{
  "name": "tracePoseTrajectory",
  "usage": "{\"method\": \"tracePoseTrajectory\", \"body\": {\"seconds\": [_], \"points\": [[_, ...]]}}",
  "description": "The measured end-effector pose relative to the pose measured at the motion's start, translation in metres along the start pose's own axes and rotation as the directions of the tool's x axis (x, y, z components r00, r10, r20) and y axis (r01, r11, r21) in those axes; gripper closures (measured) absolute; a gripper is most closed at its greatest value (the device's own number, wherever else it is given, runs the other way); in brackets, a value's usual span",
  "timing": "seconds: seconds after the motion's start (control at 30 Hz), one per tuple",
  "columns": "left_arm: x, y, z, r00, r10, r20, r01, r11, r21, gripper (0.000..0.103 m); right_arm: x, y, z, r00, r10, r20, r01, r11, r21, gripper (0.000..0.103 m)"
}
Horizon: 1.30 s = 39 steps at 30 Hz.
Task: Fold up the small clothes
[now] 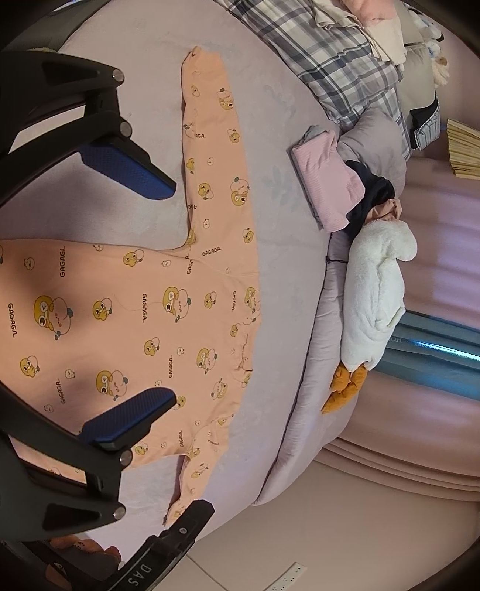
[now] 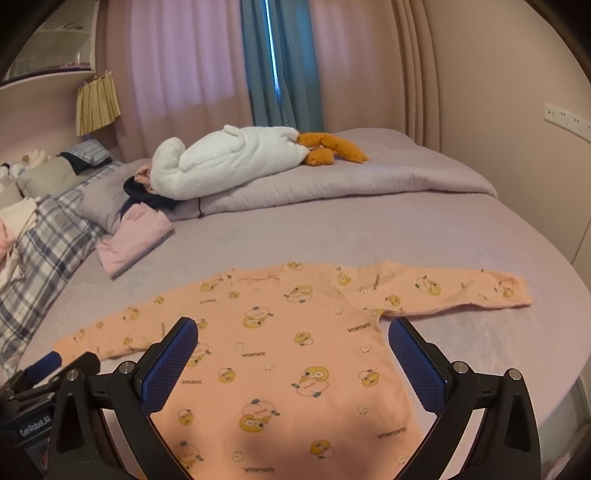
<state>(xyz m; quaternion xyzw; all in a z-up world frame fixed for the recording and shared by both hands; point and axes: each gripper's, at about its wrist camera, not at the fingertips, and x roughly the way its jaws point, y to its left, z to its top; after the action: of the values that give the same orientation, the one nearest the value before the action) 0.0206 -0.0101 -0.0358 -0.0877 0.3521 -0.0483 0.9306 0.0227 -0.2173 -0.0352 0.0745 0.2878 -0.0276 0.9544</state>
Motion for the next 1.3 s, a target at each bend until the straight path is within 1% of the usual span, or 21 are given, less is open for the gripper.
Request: {"method": "tracePoseTrajectory", "body": {"seconds": [0.3,0.5,0.6,0.73,0.8,0.9,0.97,1.03,1.1,1.13,1.17,1.23,1.3], "points": [[0.011,0.001,-0.007,1.0,0.001,-0.022,-0.001,1.0,0.008,0.001,0.005,-0.01,-0.005,1.0,-0.02,-0.012,0.02,0.999,0.031,0.001],[0.018,-0.006,-0.008,0.999,0.038,-0.027,-0.037,0.999,0.026,0.001,0.007,-0.021,-0.009,1.0,-0.016,-0.014,0.017,0.998,0.059,0.001],[0.023,-0.012,-0.008,0.997,0.061,-0.041,-0.059,0.997,0.039,0.001,0.007,-0.03,-0.01,1.0,-0.014,-0.016,0.015,0.997,0.078,0.001],[0.028,-0.02,-0.006,0.996,0.082,-0.038,-0.08,0.995,0.053,0.001,0.008,-0.047,-0.009,1.0,-0.012,-0.013,0.014,0.993,0.118,0.001],[0.031,-0.025,-0.003,0.995,0.084,-0.045,-0.082,0.995,0.056,0.001,0.009,-0.06,-0.009,1.0,-0.004,-0.013,0.006,0.99,0.143,0.001],[0.037,-0.04,0.003,0.991,0.122,-0.046,-0.118,0.989,0.091,0.001,0.011,-0.083,-0.006,1.0,0.019,-0.012,-0.016,0.981,0.192,0.001],[0.04,-0.055,0.007,0.988,0.152,-0.027,-0.147,0.98,0.135,0.001,0.012,-0.105,-0.002,0.998,0.063,-0.009,-0.059,0.963,0.262,0.001],[0.043,-0.068,0.01,0.988,0.157,-0.014,-0.152,0.975,0.16,0.001,0.013,-0.124,0.001,0.997,0.079,-0.006,-0.073,0.945,0.319,0.001],[0.045,-0.078,0.011,0.99,0.138,-0.01,-0.134,0.976,0.171,0.0,0.013,-0.146,0.004,0.999,0.046,-0.002,-0.042,0.932,0.36,0.001],[0.049,-0.084,0.011,0.992,0.122,-0.017,-0.117,0.977,0.177,0.0,0.014,-0.16,0.005,1.0,0.004,-0.001,-0.003,0.927,0.375,0.001],[0.052,-0.089,0.01,0.993,0.114,-0.026,-0.107,0.977,0.183,0.0,0.015,-0.169,0.006,1.0,-0.018,-0.004,0.018,0.922,0.386,0.001],[0.061,-0.099,0.008,0.993,0.103,-0.051,-0.091,0.975,0.201,0.0,0.02,-0.191,0.006,0.999,-0.036,-0.014,0.038,0.905,0.423,0.001],[0.071,-0.109,0.003,0.992,0.098,-0.077,-0.079,0.973,0.216,0.0,0.026,-0.211,0.005,0.998,-0.041,-0.038,0.054,0.883,0.467,0.006]]}}
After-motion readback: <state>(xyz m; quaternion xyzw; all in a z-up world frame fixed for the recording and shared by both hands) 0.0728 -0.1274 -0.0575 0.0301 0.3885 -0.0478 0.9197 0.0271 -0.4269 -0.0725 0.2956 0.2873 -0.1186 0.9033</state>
